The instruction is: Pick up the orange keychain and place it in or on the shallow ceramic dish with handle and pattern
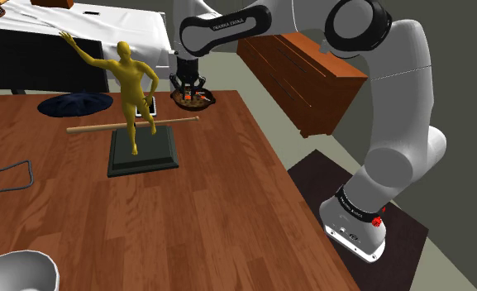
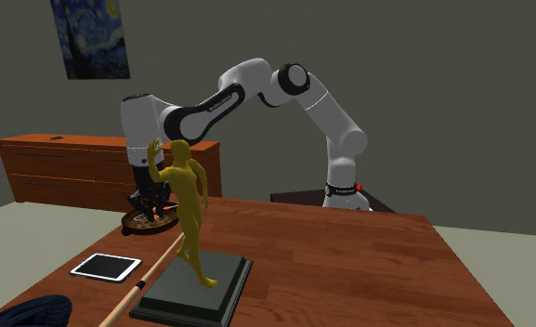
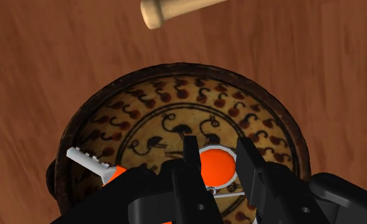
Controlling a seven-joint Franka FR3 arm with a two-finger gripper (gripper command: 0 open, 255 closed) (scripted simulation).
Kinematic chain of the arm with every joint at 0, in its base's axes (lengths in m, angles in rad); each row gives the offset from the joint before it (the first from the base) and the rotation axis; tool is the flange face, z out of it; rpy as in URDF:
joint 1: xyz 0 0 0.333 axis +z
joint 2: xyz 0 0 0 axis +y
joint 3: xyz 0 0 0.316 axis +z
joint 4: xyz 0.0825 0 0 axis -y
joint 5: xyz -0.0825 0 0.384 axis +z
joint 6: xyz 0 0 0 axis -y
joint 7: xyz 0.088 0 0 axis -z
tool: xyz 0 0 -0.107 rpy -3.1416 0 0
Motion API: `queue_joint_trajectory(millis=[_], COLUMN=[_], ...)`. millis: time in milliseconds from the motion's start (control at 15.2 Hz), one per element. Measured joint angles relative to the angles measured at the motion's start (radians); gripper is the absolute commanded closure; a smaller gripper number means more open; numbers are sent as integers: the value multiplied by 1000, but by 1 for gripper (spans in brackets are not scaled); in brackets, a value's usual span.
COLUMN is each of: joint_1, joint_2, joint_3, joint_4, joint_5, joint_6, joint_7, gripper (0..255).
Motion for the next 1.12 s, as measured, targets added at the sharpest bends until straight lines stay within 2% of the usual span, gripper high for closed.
queue_joint_trajectory(millis=[132, 198, 594, 924, 1122], joint_1=[0, 0, 0, -3, -2], joint_2=[0, 0, 0, -44, -45], joint_3=[0, 0, 0, 17, 18], joint_4=[0, 0, 0, 48, 56], joint_5=[0, 0, 0, 24, 25], joint_6=[0, 0, 0, -85, -95], joint_7=[0, 0, 0, -16, -17], gripper=[255, 0, 0, 0, 0])
